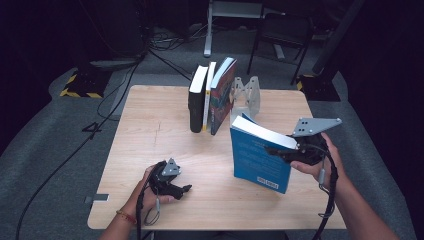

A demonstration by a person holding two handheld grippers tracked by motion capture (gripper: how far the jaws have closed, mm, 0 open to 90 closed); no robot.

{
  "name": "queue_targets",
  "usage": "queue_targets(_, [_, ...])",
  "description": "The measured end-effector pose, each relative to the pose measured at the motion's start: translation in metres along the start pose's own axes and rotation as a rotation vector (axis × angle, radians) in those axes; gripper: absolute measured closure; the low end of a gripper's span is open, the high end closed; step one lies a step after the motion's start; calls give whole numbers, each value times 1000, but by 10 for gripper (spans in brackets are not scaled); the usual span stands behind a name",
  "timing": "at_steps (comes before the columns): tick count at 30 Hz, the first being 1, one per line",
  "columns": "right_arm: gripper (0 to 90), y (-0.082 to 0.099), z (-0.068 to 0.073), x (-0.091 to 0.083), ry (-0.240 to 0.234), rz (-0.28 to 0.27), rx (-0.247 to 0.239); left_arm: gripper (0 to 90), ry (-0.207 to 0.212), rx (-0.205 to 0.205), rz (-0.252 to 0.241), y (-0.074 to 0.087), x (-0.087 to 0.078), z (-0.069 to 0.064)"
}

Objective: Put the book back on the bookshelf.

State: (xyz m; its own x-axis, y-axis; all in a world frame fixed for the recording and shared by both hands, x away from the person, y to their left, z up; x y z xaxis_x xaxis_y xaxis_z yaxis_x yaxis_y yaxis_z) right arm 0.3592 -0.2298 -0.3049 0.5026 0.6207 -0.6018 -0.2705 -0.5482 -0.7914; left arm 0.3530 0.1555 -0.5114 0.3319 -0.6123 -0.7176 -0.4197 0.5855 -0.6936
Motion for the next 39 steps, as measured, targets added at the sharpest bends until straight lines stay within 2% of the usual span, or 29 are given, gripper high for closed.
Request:
queue_targets(12, [609, -1, -26, -13, 147, 45, 54, 174, 4, 0, 1, 0, 0, 0])
queue_targets(15, [608, -3, -30, -12, 169, 59, 68, 174, 4, 1, 0, 0, 0, 0])
queue_targets(21, [608, -9, -36, -8, 195, 52, 89, 174, 3, 0, 0, 0, 0, 0])
queue_targets(27, [608, -25, -42, 6, 215, 51, 99, 174, 2, -2, 1, 0, 0, 0])
queue_targets(31, [608, -36, -48, 16, 227, 41, 125, 174, 3, -3, 0, 0, 0, 0])
queue_targets(39, [608, -54, -61, 33, 288, 27, 154, 174, 3, -3, 0, 0, 0, 0])
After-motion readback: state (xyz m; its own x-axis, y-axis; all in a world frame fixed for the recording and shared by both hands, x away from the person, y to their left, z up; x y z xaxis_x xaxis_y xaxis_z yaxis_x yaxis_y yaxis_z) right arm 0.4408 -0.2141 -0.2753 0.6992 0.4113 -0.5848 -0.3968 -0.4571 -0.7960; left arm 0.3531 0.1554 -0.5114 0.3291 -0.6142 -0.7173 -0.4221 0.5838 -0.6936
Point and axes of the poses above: each handheld gripper's, and its own axes: x roughly forward along the jaws, y roughly out of its underside, z roughly to its left, the point moved 1 cm from there along x, roughly forward along the jaws, and after that the axes turned 4 degrees about y, right-handed, at the moved point
